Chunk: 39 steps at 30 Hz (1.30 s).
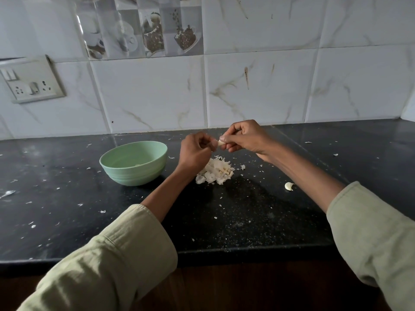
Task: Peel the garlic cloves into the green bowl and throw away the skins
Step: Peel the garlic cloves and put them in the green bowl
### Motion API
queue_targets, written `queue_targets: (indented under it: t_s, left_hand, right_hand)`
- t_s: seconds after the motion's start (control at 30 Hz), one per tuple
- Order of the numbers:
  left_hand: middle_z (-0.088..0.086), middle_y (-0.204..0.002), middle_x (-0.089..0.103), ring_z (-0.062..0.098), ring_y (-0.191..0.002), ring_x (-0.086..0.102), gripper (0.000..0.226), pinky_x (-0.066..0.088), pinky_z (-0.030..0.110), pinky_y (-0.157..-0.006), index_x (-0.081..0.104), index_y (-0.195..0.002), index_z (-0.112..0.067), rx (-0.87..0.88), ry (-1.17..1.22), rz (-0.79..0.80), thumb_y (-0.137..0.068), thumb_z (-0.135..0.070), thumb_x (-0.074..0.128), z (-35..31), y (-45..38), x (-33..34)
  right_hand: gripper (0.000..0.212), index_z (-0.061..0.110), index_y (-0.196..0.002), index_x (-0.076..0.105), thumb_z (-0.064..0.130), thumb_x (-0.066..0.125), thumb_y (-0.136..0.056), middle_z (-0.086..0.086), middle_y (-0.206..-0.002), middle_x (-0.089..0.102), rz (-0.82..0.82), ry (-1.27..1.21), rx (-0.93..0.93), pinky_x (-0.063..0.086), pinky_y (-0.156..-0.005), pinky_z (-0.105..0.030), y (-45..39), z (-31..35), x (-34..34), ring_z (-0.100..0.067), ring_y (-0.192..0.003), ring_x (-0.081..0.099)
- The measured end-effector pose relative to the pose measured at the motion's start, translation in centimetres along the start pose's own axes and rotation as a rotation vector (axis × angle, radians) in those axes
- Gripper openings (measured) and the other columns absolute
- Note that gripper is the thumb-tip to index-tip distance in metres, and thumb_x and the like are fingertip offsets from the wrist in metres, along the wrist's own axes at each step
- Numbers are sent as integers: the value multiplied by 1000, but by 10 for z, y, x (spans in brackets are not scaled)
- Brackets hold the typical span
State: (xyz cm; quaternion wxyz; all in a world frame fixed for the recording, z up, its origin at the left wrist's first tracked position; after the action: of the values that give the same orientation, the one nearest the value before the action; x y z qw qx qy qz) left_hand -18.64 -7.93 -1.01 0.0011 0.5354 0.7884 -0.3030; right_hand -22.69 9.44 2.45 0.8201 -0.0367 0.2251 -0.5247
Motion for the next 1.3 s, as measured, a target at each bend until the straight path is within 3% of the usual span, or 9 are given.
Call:
queue_targets:
  t_s: [0.23,0.43,0.5,0.57,0.77,0.87,1.0,1.17,1.3]
  left_hand:
    - [13,-88,77,9,-74,73,3,50,14,-65,70,-101,-4,-30,176,160,-99,-5,68,-3,3,3]
    - [15,-91,79,19,-84,76,25,53,16,-72,67,-120,-9,11,253,151,-95,-4,69,-9,5,-4]
    - [9,-93,80,19,-87,77,17,52,19,-73,70,-115,-11,16,213,130,-100,-19,68,-9,3,-5]
    - [7,-93,80,20,-87,78,24,58,26,-78,72,-108,-9,30,166,148,-97,-31,74,-10,3,-2]
    - [6,-82,80,25,-81,79,21,63,43,-86,78,-94,-7,62,127,114,-88,-26,85,-8,1,-3]
    - [6,-80,80,27,-79,79,15,63,47,-86,79,-89,-10,49,136,77,-87,-23,86,-5,-1,-7]
    - [10,-80,79,29,-78,78,14,63,45,-84,79,-87,-8,46,166,62,-84,-19,87,-5,0,-8]
    - [11,-80,79,22,-72,76,15,63,32,-76,79,-88,-5,39,191,66,-85,-18,86,-5,1,-8]
    - [10,-81,80,20,-72,76,12,63,28,-74,79,-89,-7,50,216,91,-87,-19,84,-5,1,-6]
  right_hand:
    - [10,-3,-101,70,3,72,-94,-23,-92,77,18,-30,45,62,-71,-26,-1,-7,-8,-25,-82,72]
    - [6,3,-99,74,4,73,-93,-19,-96,78,34,-32,59,62,-75,-25,-1,-7,-11,-22,-85,73]
    - [6,5,-98,75,6,75,-92,-19,-99,78,15,-19,30,63,-78,-27,-1,-6,-11,-22,-88,74]
    - [9,4,-98,76,9,76,-91,-19,-98,78,-17,-9,-3,63,-80,-30,-3,-5,-10,-23,-89,74]
    - [29,-3,-105,75,15,84,-84,-17,-95,79,-28,-69,-27,64,-78,-30,-6,-5,-6,-20,-81,71]
    - [28,-6,-109,74,6,82,-84,-17,-100,79,-6,-119,-22,64,-81,-29,-5,-4,-5,-21,-82,72]
    - [24,-6,-108,74,-2,79,-85,-14,-100,79,5,-104,-33,64,-85,-33,-4,-3,-4,-25,-84,74]
    - [20,-4,-105,76,-7,77,-85,-12,-102,80,-9,-59,-69,63,-87,-37,-2,-1,-4,-30,-91,75]
    - [20,-1,-104,76,-3,79,-85,-16,-97,79,-42,-54,-75,64,-87,-38,-1,0,-5,-32,-91,75]
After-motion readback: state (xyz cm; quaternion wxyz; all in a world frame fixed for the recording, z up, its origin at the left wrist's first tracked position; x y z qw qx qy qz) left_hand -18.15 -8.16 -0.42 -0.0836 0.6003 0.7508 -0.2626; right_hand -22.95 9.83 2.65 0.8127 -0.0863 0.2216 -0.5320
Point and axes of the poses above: each hand's wrist, its own y-axis away from the middle knuckle, its own x-axis out of the palm, z = x × y, the point moved 4 cm from there along -y, towards the middle knuckle
